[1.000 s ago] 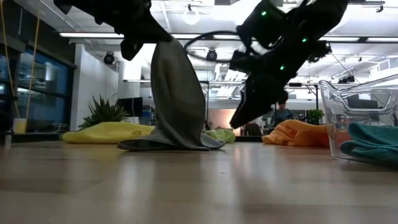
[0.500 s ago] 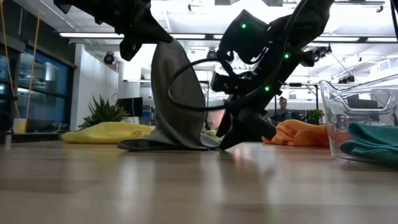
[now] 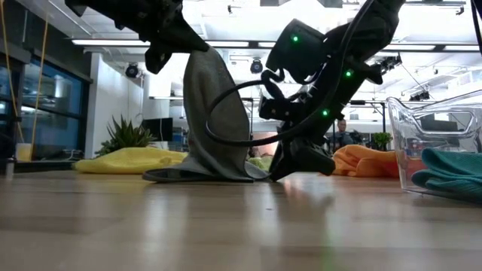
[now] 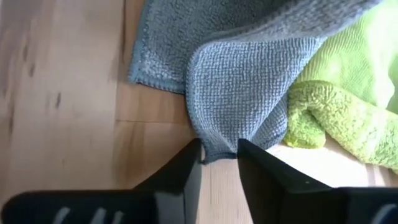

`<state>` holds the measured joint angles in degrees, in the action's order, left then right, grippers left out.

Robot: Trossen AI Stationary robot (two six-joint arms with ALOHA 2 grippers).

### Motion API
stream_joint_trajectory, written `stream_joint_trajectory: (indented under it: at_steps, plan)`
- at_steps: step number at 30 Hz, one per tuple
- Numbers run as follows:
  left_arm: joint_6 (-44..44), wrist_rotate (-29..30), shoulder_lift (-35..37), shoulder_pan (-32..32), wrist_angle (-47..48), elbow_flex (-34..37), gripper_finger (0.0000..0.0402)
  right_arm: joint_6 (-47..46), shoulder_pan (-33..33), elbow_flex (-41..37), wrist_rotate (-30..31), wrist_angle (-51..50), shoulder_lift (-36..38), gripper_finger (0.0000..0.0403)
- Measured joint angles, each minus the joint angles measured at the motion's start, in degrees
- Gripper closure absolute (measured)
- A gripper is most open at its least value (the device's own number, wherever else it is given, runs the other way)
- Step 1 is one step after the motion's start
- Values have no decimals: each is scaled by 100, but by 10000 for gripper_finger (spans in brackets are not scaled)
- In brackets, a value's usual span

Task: Fold microfiber towels
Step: Fold the gray microfiber cloth

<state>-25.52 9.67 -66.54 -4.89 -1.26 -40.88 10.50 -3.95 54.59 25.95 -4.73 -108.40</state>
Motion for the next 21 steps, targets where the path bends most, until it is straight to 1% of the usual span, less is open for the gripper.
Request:
stream_joint_trajectory:
  at_steps: [4,7,9,11,14,16,18,21]
  plan:
    - [0,-24,0,0,0,0,401,-160,2,-2,-2,-8,-5,338]
    - [-2,-26,0,0,0,-1,401,-387,3,-5,-34,-29,-5,374]
    - [-74,-37,0,0,0,0,401,-585,18,-7,-174,-39,-1,395]
    - [-213,-89,0,0,8,0,401,-797,22,-5,-273,-70,15,395]
    - [-163,-360,0,0,19,-1,401,-1104,28,101,-378,-615,153,400]
    - [24,-512,61,2,140,-2,401,-1275,65,116,-502,-1022,407,400]
    - [198,-514,197,0,292,-15,401,-1399,116,131,-752,-1249,861,402]
    - [477,-500,543,-120,959,-157,401,-1418,201,116,-1270,-1663,1684,402]
